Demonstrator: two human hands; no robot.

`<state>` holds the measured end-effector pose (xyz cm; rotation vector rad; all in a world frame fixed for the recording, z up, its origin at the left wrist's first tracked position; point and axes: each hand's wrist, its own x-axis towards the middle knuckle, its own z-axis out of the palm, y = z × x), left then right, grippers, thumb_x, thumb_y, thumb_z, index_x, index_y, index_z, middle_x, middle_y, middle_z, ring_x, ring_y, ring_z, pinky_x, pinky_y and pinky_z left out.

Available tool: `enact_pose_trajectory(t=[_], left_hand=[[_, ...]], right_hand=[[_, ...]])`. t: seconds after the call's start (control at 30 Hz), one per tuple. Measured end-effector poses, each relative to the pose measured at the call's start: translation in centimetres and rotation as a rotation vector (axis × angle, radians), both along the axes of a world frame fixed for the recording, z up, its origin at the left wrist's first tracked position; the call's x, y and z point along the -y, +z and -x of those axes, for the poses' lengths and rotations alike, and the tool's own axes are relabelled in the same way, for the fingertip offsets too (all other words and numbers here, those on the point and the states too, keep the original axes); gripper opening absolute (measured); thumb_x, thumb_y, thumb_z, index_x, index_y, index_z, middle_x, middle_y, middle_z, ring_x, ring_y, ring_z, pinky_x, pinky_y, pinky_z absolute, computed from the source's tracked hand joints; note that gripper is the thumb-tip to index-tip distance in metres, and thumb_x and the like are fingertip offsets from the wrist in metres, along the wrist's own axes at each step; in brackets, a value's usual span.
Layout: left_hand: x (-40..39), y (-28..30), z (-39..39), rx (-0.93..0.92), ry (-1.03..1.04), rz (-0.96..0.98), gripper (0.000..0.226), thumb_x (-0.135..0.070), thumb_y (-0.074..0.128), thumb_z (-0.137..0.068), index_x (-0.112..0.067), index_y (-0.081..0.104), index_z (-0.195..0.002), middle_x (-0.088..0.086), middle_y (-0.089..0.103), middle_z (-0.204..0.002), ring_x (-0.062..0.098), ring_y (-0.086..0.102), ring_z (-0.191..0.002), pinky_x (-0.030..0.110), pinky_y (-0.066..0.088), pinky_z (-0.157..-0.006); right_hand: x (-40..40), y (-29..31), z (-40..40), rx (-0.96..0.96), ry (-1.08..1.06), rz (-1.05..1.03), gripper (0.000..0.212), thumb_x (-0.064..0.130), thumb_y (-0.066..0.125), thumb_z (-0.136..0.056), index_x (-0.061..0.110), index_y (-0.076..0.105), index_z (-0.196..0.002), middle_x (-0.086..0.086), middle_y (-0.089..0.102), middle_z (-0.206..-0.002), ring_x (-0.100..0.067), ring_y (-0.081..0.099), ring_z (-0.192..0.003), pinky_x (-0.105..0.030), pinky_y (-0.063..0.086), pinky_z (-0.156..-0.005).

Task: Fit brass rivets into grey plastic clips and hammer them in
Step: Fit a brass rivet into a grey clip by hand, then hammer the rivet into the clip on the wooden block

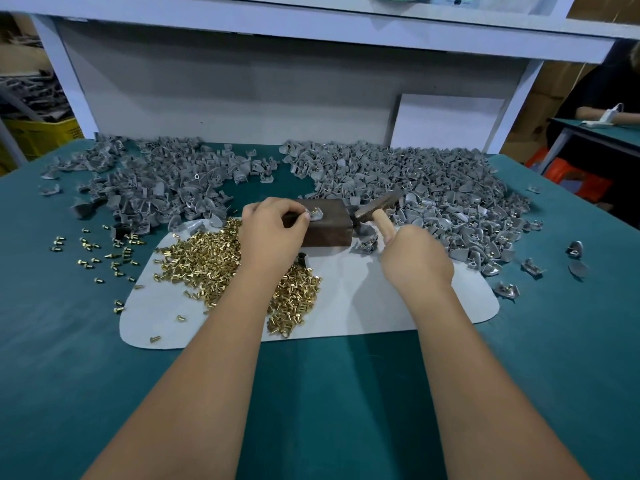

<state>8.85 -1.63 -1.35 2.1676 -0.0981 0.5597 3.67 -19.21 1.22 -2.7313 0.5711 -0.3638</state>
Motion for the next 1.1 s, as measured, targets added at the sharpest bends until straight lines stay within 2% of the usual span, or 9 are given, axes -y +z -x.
enact_pose_trajectory(t=[0.13,0.23,0.33,0.47,0.57,0.67,0.8,0.97,1.1], left_hand=[[0.2,0.1,0.0,-0.030,0.015,-0.059,0.007,-0.035,0.059,-0.093,-0.041,0.060,-0.089,-0.013,0.061,-0.112,0.023,0.037,-0.117,0.037,0.033,-0.095],[0.3,0.1,-0.1,-0.037,0.027,-0.062,0.010,-0.037,0.059,-0.092,-0.043,0.058,-0.084,-0.019,0.056,-0.105,0.020,0.036,-0.116,0.036,0.027,-0.089],[0.4,0.0,-0.3,-0.048,0.055,-0.039,0.011,-0.039,0.064,-0.090,-0.043,0.060,-0.080,-0.022,0.060,-0.106,0.018,0.037,-0.118,0.035,0.024,-0.088],[0.4,0.0,-0.5,-0.056,0.088,-0.037,0.009,-0.042,0.067,-0.087,-0.043,0.065,-0.079,-0.024,0.063,-0.106,0.014,0.039,-0.118,0.034,0.024,-0.089],[0.4,0.0,-0.6,-0.043,0.108,-0.099,0.005,-0.044,0.066,-0.087,-0.042,0.069,-0.084,-0.023,0.065,-0.109,0.015,0.040,-0.118,0.034,0.018,-0.085],[0.5,-0.3,-0.4,0.012,0.125,-0.146,0.009,-0.042,0.065,-0.089,-0.037,0.073,-0.088,-0.020,0.066,-0.110,0.016,0.043,-0.119,0.034,0.013,-0.083],[0.5,-0.2,-0.2,0.016,0.129,-0.106,0.008,-0.041,0.066,-0.088,-0.038,0.073,-0.088,-0.021,0.066,-0.108,0.012,0.043,-0.116,0.032,0.013,-0.083],[0.5,-0.2,-0.3,0.039,0.144,-0.134,0.011,-0.041,0.066,-0.088,-0.034,0.075,-0.092,-0.019,0.067,-0.108,0.013,0.045,-0.118,0.037,0.016,-0.089],[0.4,-0.3,-0.3,0.030,0.147,-0.112,0.009,-0.040,0.066,-0.088,-0.037,0.074,-0.089,-0.021,0.067,-0.108,0.012,0.044,-0.117,0.037,0.015,-0.090]], right_hand=[[0.0,1.4,0.6,0.236,0.006,0.030,0.017,0.018,0.052,-0.095,0.014,0.036,-0.098,-0.001,0.053,-0.069,-0.017,0.042,-0.051,-0.028,0.024,-0.045],[-0.3,2.0,1.5,0.404,0.173,0.098,0.010,0.027,0.046,-0.099,0.020,0.044,-0.105,0.009,0.043,-0.062,-0.006,0.035,-0.048,-0.024,0.017,-0.044],[-1.0,2.6,2.4,0.473,0.244,0.222,0.013,0.027,0.046,-0.099,0.024,0.050,-0.110,0.009,0.052,-0.073,-0.017,0.041,-0.055,-0.026,0.020,-0.048],[-2.1,2.2,3.0,0.438,0.253,0.357,0.024,0.019,0.050,-0.095,0.027,0.052,-0.117,0.000,0.063,-0.085,-0.027,0.051,-0.065,-0.030,0.027,-0.054],[-2.8,1.6,3.3,0.457,0.214,0.303,0.046,0.019,0.054,-0.093,0.038,0.045,-0.133,-0.001,0.060,-0.078,-0.025,0.046,-0.057,-0.027,0.025,-0.048],[-3.6,1.5,3.7,0.544,0.213,0.299,0.059,0.009,0.064,-0.082,0.033,0.052,-0.134,-0.005,0.057,-0.070,-0.021,0.035,-0.050,-0.020,0.015,-0.045],[-4.0,1.2,3.3,0.389,0.219,0.318,0.063,0.016,0.055,-0.089,0.046,0.035,-0.141,-0.002,0.058,-0.082,-0.020,0.037,-0.057,-0.025,0.014,-0.045],[-4.5,1.6,3.6,0.561,0.189,0.279,0.064,0.005,0.066,-0.079,0.032,0.051,-0.136,-0.006,0.055,-0.068,-0.020,0.036,-0.048,-0.020,0.018,-0.045],[-4.5,1.3,3.6,0.402,0.174,0.316,0.069,0.015,0.057,-0.088,0.049,0.031,-0.142,0.001,0.048,-0.075,-0.017,0.031,-0.054,-0.025,0.013,-0.045]])
